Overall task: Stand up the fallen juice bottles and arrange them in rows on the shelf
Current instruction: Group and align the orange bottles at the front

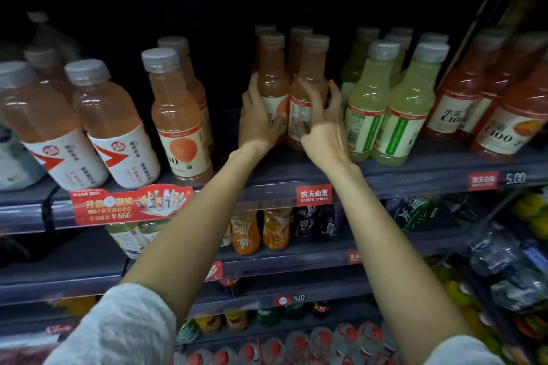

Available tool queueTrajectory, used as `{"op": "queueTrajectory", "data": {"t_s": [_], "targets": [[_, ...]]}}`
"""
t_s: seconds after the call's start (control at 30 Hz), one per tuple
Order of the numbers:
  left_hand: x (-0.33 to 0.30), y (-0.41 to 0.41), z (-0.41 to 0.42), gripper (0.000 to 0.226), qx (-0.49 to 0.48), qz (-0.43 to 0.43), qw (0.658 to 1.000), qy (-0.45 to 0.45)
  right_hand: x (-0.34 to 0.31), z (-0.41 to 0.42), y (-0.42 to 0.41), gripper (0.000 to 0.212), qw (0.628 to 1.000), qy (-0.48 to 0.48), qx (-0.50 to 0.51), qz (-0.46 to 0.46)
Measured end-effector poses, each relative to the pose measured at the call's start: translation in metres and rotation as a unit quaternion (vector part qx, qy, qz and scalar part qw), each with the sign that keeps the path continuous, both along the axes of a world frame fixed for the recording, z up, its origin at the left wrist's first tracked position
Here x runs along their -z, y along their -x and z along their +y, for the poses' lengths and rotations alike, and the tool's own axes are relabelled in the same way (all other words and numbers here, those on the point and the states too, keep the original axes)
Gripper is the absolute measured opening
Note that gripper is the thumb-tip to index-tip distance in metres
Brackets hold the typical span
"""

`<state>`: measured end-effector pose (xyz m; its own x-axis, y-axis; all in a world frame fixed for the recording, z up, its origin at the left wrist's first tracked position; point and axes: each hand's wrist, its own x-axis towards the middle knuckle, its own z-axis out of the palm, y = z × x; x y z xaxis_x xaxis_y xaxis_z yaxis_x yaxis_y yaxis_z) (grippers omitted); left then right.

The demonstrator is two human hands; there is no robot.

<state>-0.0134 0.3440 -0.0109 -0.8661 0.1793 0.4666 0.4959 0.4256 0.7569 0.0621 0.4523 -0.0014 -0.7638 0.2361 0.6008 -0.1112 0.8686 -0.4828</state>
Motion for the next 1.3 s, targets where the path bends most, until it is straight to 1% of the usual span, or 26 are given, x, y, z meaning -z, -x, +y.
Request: {"op": "queueTrajectory", "data": {"t_s": [0.07,0.13,0.17,0.2,0.23,0.27,0.3,0.37,0.4,0.47,0.53,0.6,0.63,0.67,0.7,0.77,0.87,1.0,1.1,1.2,1.23,1.3], "targets": [[0.004,-0.006,-0.013,0.092,0.018,0.008,1.0,-0.015,-0.001,-0.001,-0.008,0.057,0.998,-0.04,0.04,0.019],[0.01,-0.019,-0.032,0.09,0.055,0.039,0.997,-0.031,0.0,-0.002,-0.021,0.038,0.993,-0.063,0.063,0.072],[0.013,-0.025,-0.041,0.09,0.075,0.045,0.996,-0.035,-0.001,-0.002,-0.026,0.03,0.992,-0.056,0.054,0.096],[0.016,-0.033,-0.052,0.091,0.094,0.035,0.994,-0.039,0.0,-0.004,-0.031,0.026,0.993,-0.041,0.027,0.105],[0.016,-0.039,-0.06,0.092,0.117,0.022,0.992,-0.045,-0.002,-0.004,-0.033,0.028,0.995,-0.015,-0.011,0.098],[0.017,-0.045,-0.067,0.092,0.139,0.012,0.989,-0.051,-0.001,-0.006,-0.032,0.035,0.995,0.023,-0.063,0.067],[0.017,-0.049,-0.073,0.09,0.154,0.009,0.987,-0.055,-0.002,-0.01,-0.03,0.047,0.989,0.07,-0.125,0.021],[0.016,-0.055,-0.08,0.086,0.161,0.016,0.985,-0.055,0.002,-0.016,-0.025,0.071,0.96,0.15,-0.23,-0.053],[0.016,-0.059,-0.081,0.083,0.149,0.027,0.987,-0.049,0.005,-0.019,-0.022,0.078,0.946,0.179,-0.262,-0.073],[0.018,-0.068,-0.084,0.071,0.091,0.076,0.993,-0.027,0.008,-0.025,-0.018,0.087,0.929,0.212,-0.287,-0.1],[0.021,-0.081,-0.089,0.056,0.022,0.147,0.989,-0.019,0.01,-0.033,-0.017,0.091,0.93,0.205,-0.287,-0.104],[0.025,-0.092,-0.098,0.042,-0.056,0.231,0.971,-0.036,0.01,-0.041,-0.016,0.092,0.935,0.198,-0.279,-0.091],[0.027,-0.095,-0.104,0.038,-0.099,0.262,0.959,-0.049,0.01,-0.045,-0.016,0.093,0.936,0.199,-0.276,-0.086],[0.03,-0.095,-0.108,0.039,-0.135,0.275,0.95,-0.06,0.01,-0.048,-0.017,0.093,0.937,0.201,-0.274,-0.084],[0.032,-0.094,-0.113,0.042,-0.162,0.269,0.947,-0.067,0.01,-0.052,-0.016,0.093,0.936,0.202,-0.274,-0.086],[0.037,-0.09,-0.119,0.055,-0.186,0.229,0.953,-0.068,0.01,-0.055,-0.015,0.092,0.934,0.202,-0.28,-0.087],[0.041,-0.084,-0.126,0.07,-0.188,0.174,0.965,-0.05,0.013,-0.06,-0.013,0.092,0.935,0.198,-0.282,-0.083],[0.045,-0.081,-0.132,0.081,-0.173,0.13,0.976,-0.035,0.017,-0.065,-0.011,0.093,0.938,0.19,-0.28,-0.072],[0.047,-0.08,-0.133,0.082,-0.163,0.133,0.977,-0.038,0.018,-0.065,-0.012,0.094,0.939,0.194,-0.276,-0.073],[0.048,-0.082,-0.13,0.076,-0.188,0.141,0.971,-0.044,0.018,-0.065,-0.011,0.094,0.94,0.193,-0.271,-0.073],[0.047,-0.084,-0.129,0.071,-0.205,0.163,0.964,-0.046,0.018,-0.065,-0.011,0.094,0.94,0.192,-0.271,-0.073],[0.039,-0.092,-0.123,0.059,-0.213,0.244,0.945,-0.04,0.017,-0.065,-0.012,0.094,0.94,0.188,-0.275,-0.08]]}}
